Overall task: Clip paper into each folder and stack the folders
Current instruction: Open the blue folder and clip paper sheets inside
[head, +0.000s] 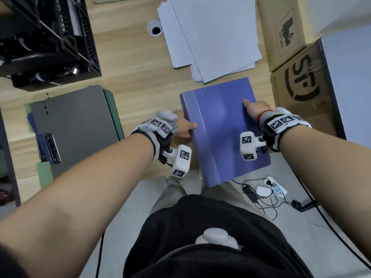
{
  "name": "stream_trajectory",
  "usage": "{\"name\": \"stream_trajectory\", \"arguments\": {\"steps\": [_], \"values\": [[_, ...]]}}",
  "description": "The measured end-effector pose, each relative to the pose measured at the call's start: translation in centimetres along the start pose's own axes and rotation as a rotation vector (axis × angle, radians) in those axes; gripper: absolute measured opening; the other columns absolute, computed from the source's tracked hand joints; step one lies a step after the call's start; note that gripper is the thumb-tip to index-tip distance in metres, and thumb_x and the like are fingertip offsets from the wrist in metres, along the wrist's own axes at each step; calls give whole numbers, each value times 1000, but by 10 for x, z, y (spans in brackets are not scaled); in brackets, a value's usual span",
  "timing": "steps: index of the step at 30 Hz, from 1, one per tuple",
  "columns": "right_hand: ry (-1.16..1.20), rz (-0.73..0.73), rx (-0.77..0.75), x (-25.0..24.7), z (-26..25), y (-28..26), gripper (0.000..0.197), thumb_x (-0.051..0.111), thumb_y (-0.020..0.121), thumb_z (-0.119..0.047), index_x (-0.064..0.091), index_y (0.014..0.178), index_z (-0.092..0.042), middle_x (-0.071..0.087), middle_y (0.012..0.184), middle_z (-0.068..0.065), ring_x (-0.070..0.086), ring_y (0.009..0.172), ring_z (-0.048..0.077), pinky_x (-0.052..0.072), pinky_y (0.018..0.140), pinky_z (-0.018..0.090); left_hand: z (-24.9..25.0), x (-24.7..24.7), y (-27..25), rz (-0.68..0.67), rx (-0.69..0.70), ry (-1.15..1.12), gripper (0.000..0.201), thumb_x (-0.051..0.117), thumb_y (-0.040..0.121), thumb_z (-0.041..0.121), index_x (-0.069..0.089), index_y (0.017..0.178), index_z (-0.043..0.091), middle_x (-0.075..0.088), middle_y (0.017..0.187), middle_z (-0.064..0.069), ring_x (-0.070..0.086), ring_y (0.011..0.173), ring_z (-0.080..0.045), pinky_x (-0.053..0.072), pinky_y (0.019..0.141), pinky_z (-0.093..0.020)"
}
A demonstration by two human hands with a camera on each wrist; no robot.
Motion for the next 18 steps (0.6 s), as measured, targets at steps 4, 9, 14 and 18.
{"name": "stream_trajectory", "arguments": {"steps": [4,9,14,18], "values": [[-24,159,76,-12,18,14,65,54,94,-39,37,141,2,47,144,18,46,130,36,37,102,37,11,31,18,46,84,284,54,78,68,37,65,110,4,70,104,-8,68,93,-29,56,87,-43],[-127,204,74,-16,17,20,76,64,85,-35,27,144,-3,31,149,16,34,136,38,30,112,44,30,48,21,69,109,379,59,75,64,45,68,104,3,69,100,-10,66,90,-29,56,86,-44],[-291,203,-48,-10,5,22,73,61,87,-28,27,146,-3,25,150,16,37,133,40,33,110,43,45,47,23,94,166,342,43,75,78,26,64,103,-7,67,98,-25,63,84,-36,49,76,-35],[-350,151,-71,-8,0,25,68,60,88,-31,32,144,-6,24,151,15,40,131,41,36,106,41,54,47,22,106,173,304,34,75,78,19,64,98,-7,49,68,-2,47,70,-22,40,69,-30]]}}
Point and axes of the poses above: each hand's wrist, its own y-axis towards the middle knuckle, its own x-axis out of the palm, z = x × y, the point moved 2 cm from there along y, towards the middle knuckle
